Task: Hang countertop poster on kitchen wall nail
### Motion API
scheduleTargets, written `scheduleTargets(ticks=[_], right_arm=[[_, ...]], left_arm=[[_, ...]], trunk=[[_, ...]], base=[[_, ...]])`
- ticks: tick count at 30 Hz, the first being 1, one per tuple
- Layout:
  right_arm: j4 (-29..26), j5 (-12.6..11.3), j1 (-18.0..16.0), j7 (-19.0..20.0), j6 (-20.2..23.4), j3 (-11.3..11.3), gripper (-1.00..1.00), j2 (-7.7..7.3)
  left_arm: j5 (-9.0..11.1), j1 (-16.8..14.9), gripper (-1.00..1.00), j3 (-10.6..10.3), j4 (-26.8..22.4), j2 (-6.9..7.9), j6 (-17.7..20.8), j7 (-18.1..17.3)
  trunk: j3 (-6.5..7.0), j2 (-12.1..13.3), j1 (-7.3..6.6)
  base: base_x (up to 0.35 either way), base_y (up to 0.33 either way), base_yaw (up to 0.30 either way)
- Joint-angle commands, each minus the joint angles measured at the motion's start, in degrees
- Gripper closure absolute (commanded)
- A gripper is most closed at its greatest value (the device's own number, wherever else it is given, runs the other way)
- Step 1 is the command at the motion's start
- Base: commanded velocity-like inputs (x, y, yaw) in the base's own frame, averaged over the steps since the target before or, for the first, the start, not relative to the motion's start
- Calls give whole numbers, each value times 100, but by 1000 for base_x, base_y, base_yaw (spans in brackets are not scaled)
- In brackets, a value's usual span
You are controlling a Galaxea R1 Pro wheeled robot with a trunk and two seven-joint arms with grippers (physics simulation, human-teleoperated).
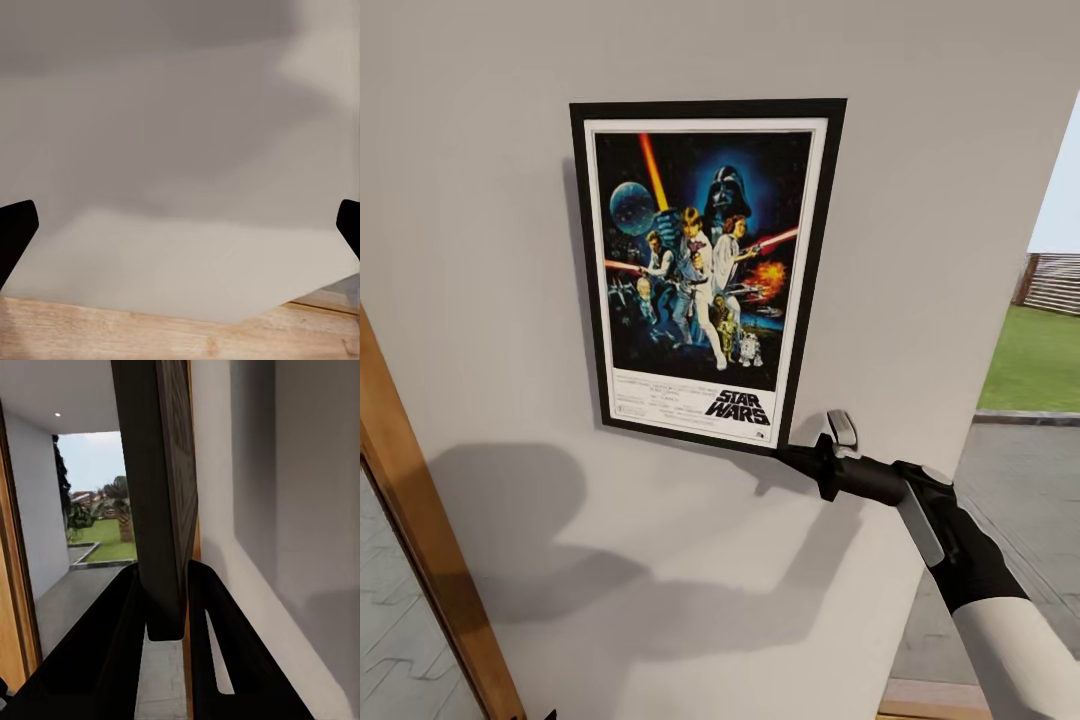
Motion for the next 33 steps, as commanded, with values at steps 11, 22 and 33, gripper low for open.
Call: scheduleTargets(ticks=[11, 22, 33], right_arm=[[4, -47, -2, 19, 82, 15, 100, -6], [12, -47, -2, 19, 82, 15, 100, -6], [18, -47, -2, 47, 82, 15, 100, -2]], left_arm=[[60, -4, -100, -49, -1, 6, -17, -15], [60, -4, -100, -48, -1, 4, -17, -15], [60, -4, -100, -48, -1, 2, -17, -15]], trunk=[[-3, -5, 2], [-3, -5, 2], [-3, -5, 2]], base=[[23, 67, 0], [6, 59, 0], [30, 50, 0]])
